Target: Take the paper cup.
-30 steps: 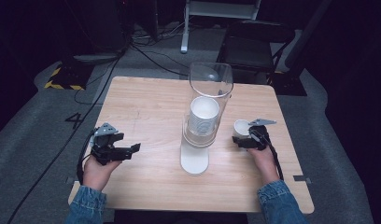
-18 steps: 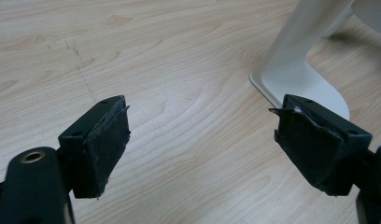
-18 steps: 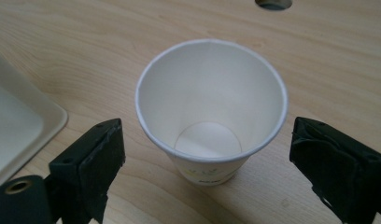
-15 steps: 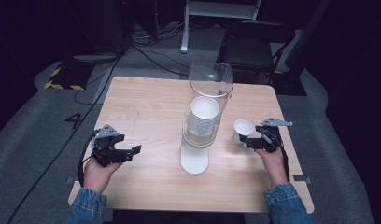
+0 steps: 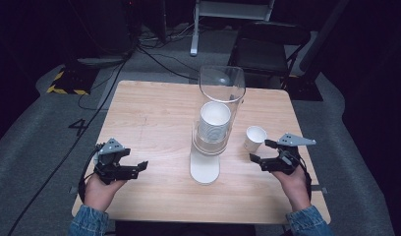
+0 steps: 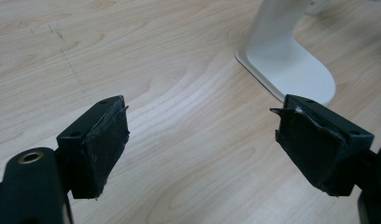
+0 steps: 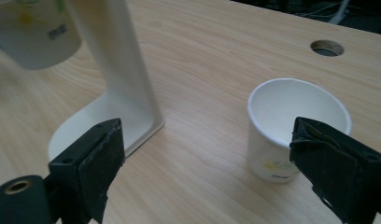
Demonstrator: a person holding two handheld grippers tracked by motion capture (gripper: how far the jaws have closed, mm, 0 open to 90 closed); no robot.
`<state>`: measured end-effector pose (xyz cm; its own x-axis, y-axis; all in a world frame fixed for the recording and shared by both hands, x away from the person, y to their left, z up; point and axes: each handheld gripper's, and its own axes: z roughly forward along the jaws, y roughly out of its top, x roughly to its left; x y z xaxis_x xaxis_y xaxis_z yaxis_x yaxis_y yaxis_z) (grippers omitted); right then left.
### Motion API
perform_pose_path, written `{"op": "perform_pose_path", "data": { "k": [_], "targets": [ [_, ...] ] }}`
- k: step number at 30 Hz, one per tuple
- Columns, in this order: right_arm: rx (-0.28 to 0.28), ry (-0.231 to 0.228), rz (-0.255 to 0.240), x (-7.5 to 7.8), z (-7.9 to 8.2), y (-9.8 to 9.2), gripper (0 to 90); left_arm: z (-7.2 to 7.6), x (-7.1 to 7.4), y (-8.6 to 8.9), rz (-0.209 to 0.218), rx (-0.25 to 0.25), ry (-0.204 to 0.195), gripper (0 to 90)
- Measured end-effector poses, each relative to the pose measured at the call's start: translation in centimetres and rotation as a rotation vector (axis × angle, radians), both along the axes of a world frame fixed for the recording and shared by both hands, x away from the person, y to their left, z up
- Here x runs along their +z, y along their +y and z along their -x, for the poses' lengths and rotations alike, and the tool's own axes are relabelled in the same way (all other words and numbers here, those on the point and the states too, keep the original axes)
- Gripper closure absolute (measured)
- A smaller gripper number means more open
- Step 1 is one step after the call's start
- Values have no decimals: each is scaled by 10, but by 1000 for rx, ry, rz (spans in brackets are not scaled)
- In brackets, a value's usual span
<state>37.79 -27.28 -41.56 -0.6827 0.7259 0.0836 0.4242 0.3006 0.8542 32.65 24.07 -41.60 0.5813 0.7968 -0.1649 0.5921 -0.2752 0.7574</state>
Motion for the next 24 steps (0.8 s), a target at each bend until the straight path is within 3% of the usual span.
{"op": "perform_pose_path", "data": {
  "k": [4,5,6,7,8,10,15,23,24],
  "targets": [
    [57,1,-1,-6,10,5,108,10,-7,0,-20,-26,3,167],
    [98,34,-9,-12,14,9,127,12,-12,-1,-29,-41,6,166],
    [98,34,-9,-12,14,9,127,12,-12,-1,-29,-41,6,166],
    [145,74,-5,-18,18,14,153,12,-17,-3,-41,-52,8,166],
    [153,75,14,-21,20,16,152,11,-19,-4,-45,-59,15,166],
    [163,66,54,-26,24,21,153,10,-21,-6,-46,-67,22,161],
    [176,92,80,-38,26,28,153,7,-31,-14,-48,-100,61,157],
    [149,101,149,-57,23,40,148,3,-44,-18,-80,-92,99,156],
    [131,114,189,-63,20,44,147,2,-49,-18,-83,-73,117,156]
  ]
}}
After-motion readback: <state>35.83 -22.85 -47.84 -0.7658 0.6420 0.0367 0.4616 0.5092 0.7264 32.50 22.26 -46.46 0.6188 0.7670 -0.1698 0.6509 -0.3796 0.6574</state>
